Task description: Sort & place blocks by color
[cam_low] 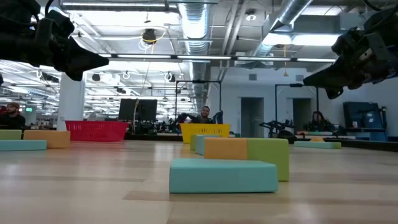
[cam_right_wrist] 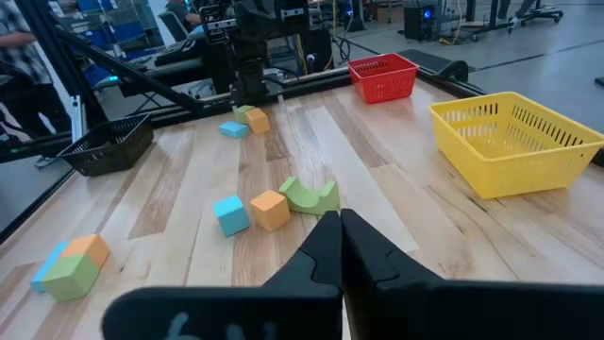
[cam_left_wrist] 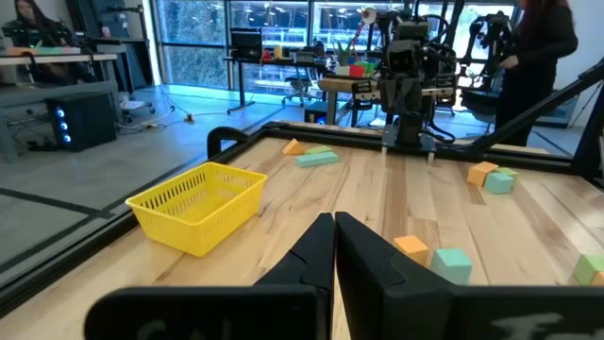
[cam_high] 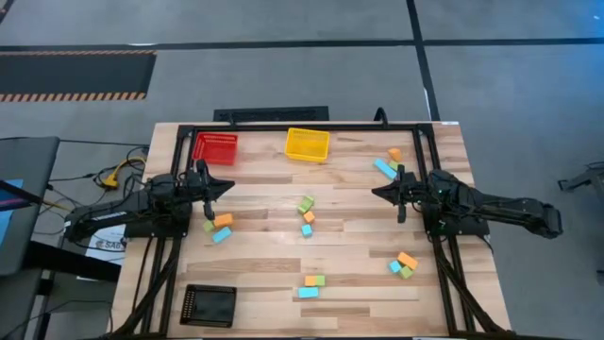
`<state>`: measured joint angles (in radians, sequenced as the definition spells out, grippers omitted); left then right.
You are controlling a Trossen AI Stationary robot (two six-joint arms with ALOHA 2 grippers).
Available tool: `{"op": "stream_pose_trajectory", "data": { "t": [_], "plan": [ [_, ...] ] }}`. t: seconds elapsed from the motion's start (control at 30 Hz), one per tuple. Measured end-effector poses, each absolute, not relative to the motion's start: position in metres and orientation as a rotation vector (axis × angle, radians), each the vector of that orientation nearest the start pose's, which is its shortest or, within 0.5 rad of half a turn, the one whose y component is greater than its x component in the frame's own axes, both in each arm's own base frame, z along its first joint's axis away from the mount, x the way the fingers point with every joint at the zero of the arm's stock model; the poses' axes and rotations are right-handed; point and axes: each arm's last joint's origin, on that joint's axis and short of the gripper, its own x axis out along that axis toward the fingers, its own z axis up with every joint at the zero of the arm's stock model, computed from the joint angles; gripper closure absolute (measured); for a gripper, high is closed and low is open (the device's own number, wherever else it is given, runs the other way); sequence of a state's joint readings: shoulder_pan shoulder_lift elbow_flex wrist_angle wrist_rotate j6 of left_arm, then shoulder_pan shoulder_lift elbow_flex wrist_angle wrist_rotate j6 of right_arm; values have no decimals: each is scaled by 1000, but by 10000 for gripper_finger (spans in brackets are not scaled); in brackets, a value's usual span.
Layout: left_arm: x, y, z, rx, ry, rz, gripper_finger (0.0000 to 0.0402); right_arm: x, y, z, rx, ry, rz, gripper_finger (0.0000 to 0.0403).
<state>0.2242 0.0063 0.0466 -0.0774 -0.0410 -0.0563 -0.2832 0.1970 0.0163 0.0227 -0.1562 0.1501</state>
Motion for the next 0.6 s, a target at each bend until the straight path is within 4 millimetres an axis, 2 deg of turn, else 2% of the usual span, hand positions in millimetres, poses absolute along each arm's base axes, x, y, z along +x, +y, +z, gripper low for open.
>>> {"op": "stream_pose_trajectory", "data": {
  "t": [0.13, 0.3, 0.4, 0.47, 0.6],
  "plan": [
    [92, 24, 172, -74, 21, 324, 401, 105, -26, 155, 184, 145, -138, 390],
    [93, 28, 171, -487, -60, 447, 401, 105, -26, 155, 184, 144, -138, 390],
    [94, 28, 170, -840, -131, 447, 401, 105, -26, 156, 182, 138, -137, 390],
    [94, 28, 170, -1016, -168, 436, 401, 105, -26, 156, 182, 135, -137, 390],
    [94, 28, 169, -1087, -188, 442, 401, 105, -26, 156, 181, 133, -137, 390]
  ]
}}
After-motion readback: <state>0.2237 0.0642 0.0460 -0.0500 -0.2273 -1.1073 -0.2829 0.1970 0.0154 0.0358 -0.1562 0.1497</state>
